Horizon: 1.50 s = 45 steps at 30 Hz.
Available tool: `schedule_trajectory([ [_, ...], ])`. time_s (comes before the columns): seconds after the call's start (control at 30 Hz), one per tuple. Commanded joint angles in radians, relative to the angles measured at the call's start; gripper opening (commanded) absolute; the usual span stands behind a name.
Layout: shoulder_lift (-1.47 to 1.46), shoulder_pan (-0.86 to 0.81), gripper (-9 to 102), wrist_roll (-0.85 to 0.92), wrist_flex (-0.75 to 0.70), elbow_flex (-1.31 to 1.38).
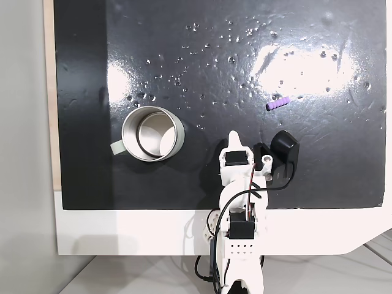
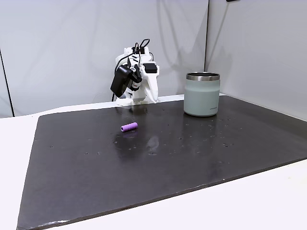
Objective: Grasp a pengrip and put it in the cup.
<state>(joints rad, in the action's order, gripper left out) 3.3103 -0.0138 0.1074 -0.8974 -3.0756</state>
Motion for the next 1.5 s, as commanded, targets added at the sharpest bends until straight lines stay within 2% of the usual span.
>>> schedule_trajectory([
  [0.0, 0.008, -0.003, 0, -0.063, 0.038, 0.008],
  [0.3, 0.008, -0.012, 0, -0.044, 0.017, 0.034],
  [0.63, -0.044, -0.141, 0, 0.196, -0.133, 0.35],
  [0.97, -0.583, -0.264, 4, 0.216, -0.135, 0.738],
  [1.13, -0.856, -0.311, 10, 0.239, -0.141, 0.904],
  [1.47, -1.293, -0.367, 21, 0.396, -0.181, 1.157],
])
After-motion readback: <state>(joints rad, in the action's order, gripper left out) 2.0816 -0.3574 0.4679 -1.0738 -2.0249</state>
